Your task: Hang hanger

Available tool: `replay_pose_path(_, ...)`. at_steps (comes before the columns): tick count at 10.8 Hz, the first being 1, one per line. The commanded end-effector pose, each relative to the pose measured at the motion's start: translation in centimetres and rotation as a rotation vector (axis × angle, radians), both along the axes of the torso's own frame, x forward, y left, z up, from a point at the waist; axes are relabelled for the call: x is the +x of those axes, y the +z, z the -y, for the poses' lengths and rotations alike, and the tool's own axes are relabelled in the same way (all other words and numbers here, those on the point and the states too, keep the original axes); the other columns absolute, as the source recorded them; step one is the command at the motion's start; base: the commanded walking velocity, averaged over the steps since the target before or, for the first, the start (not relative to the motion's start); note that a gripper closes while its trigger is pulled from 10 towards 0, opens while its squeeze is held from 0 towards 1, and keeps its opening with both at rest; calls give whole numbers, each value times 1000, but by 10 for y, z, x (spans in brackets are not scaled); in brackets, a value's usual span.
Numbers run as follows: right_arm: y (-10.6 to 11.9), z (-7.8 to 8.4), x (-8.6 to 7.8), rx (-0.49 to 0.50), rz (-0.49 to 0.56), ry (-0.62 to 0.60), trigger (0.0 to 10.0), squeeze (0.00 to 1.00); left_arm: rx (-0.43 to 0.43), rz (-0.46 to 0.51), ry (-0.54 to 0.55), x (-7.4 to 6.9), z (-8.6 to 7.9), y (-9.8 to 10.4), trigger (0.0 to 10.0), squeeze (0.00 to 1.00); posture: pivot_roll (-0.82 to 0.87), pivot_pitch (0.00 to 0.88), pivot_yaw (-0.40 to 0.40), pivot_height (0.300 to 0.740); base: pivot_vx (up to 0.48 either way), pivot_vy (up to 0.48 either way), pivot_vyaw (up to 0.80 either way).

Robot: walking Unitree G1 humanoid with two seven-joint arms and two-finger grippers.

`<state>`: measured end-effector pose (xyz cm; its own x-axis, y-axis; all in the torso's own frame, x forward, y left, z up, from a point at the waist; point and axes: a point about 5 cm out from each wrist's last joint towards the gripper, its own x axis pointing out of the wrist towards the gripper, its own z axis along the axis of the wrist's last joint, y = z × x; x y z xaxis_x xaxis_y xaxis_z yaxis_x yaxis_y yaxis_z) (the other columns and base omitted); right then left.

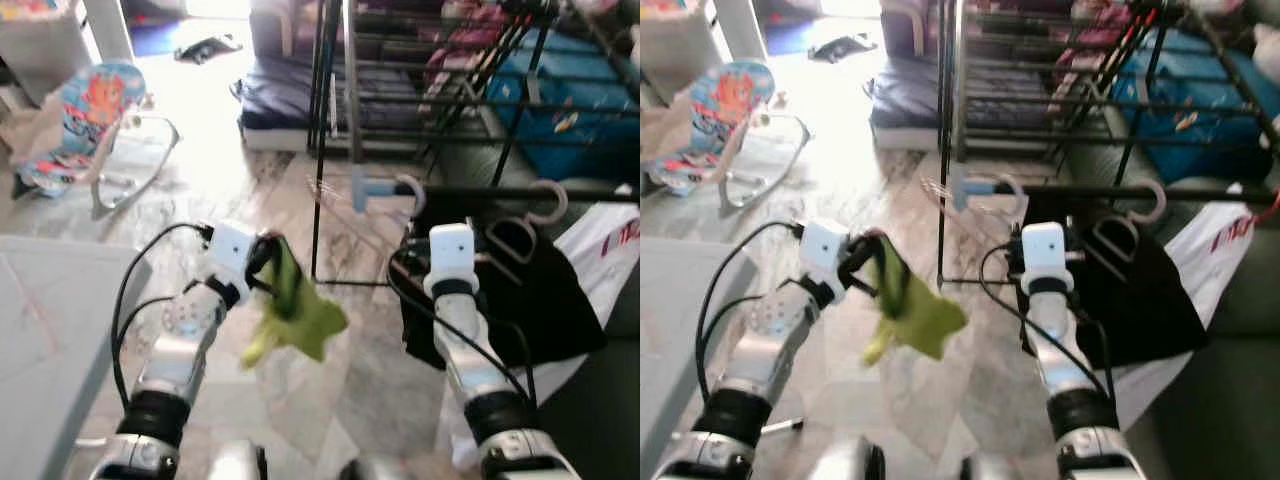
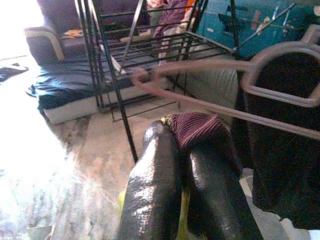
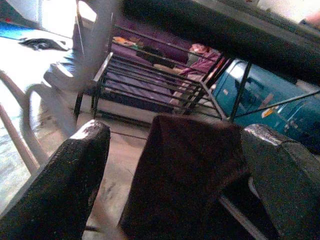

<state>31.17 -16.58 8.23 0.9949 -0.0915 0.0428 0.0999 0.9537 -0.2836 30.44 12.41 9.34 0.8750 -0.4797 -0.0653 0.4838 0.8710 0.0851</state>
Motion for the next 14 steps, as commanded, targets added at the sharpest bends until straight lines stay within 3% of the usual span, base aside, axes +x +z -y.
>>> replay_pose_path(1,0,4,-2,1,-5,13,10000,0,4,24,-9,1,4,6,10000,0,-21,51,-47,740,0,0,0)
replay_pose_path(4,3,23,-9,-3,-2,37,10000,0,79,-21,75,-16,-23,-10,10000,0,-26,57,-47,740,0,0,0)
replay_pose_path(8,25,29,-6,-21,86,66,10000,0,89,-23,111,-18,-29,-10,10000,0,-30,58,-53,740,0,0,0)
replay_pose_path(10,33,16,-14,67,47,269,10000,0,120,-40,119,-24,-40,-11,10000,0,-37,70,-51,740,0,0,0)
replay_pose_path(11,33,16,-17,64,23,320,10000,0,136,-43,131,-23,-42,-10,10000,0,-44,84,-55,740,0,0,0)
replay_pose_path(14,40,27,-21,87,-52,371,10000,0,166,-38,172,-25,-54,0,10000,0,-37,129,-40,740,0,0,0)
